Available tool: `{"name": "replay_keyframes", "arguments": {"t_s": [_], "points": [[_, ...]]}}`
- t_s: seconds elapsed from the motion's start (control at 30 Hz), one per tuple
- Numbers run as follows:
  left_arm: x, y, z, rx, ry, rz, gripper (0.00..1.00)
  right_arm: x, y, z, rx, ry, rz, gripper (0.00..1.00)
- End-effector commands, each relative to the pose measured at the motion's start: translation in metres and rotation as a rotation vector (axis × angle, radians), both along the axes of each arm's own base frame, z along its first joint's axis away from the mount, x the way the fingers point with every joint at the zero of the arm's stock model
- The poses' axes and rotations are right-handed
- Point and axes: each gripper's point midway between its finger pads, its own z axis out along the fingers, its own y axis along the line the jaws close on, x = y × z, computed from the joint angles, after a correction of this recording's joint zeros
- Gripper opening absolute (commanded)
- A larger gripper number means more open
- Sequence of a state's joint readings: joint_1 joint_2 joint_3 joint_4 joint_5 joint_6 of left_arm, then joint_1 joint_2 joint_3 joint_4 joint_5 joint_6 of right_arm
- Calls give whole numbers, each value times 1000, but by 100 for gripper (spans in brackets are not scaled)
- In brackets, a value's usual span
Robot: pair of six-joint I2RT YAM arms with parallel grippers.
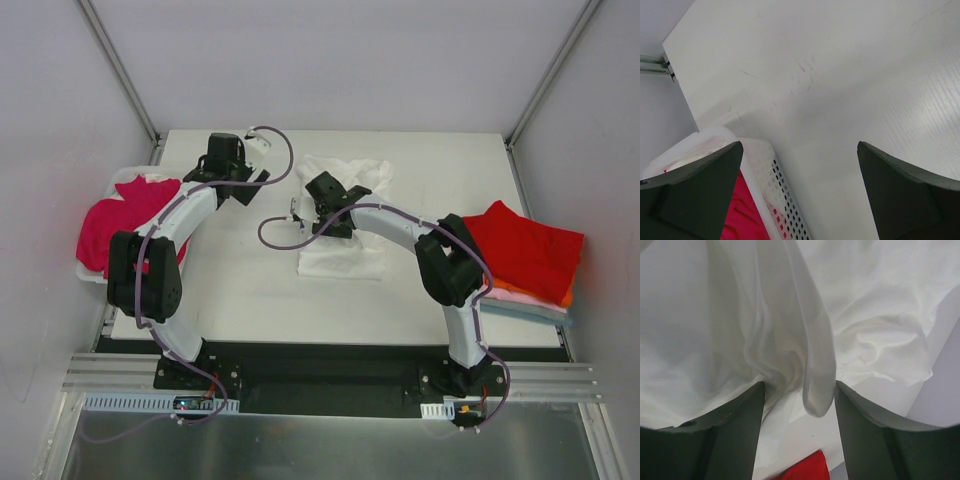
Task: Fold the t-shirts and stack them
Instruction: Fold the folded rectangular tshirt in 1/3 of the way
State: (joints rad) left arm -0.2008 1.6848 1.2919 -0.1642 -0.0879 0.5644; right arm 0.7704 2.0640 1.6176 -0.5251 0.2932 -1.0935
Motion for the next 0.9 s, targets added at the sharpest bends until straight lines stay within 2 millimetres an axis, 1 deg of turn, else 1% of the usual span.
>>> {"name": "replay_keyframes", "arguments": {"t_s": [0.0, 0.1, 0.17, 0.27, 0.4, 0.47, 0.6, 0.67, 0.7, 0.8, 0.83, 0.87], "points": [[-4, 1, 26, -31, -64, 10, 99, 15, -2, 29, 9, -85, -33, 60], [-6, 4, 28, -23, -68, 23, 99, 19, -8, 47, 4, -135, -62, 61], [-7, 5, 28, -23, -68, 25, 99, 23, -12, 63, -3, -176, -86, 62], [-8, 4, 28, -31, -68, 25, 99, 29, -20, 79, -27, -237, -104, 62], [-11, 4, 29, -41, -69, 30, 99, 37, -21, 92, -38, -298, -125, 62], [-13, 4, 29, -40, -69, 28, 99, 39, -21, 95, -46, -310, -132, 63], [-17, 8, 30, -21, -73, 32, 99, 47, -21, 109, -61, -360, -147, 63], [-17, 9, 33, -16, -81, 39, 99, 46, -21, 115, -51, -365, -148, 63], [-17, 10, 35, -17, -87, 40, 99, 44, -21, 122, -36, -373, -150, 63], [-19, 9, 40, -24, -97, 41, 99, 34, -21, 131, -30, -369, -152, 63], [-19, 9, 41, -28, -98, 41, 99, 24, -20, 134, 2, -338, -153, 63], [-20, 8, 42, -34, -101, 39, 99, 17, -19, 137, 20, -318, -152, 63]]}}
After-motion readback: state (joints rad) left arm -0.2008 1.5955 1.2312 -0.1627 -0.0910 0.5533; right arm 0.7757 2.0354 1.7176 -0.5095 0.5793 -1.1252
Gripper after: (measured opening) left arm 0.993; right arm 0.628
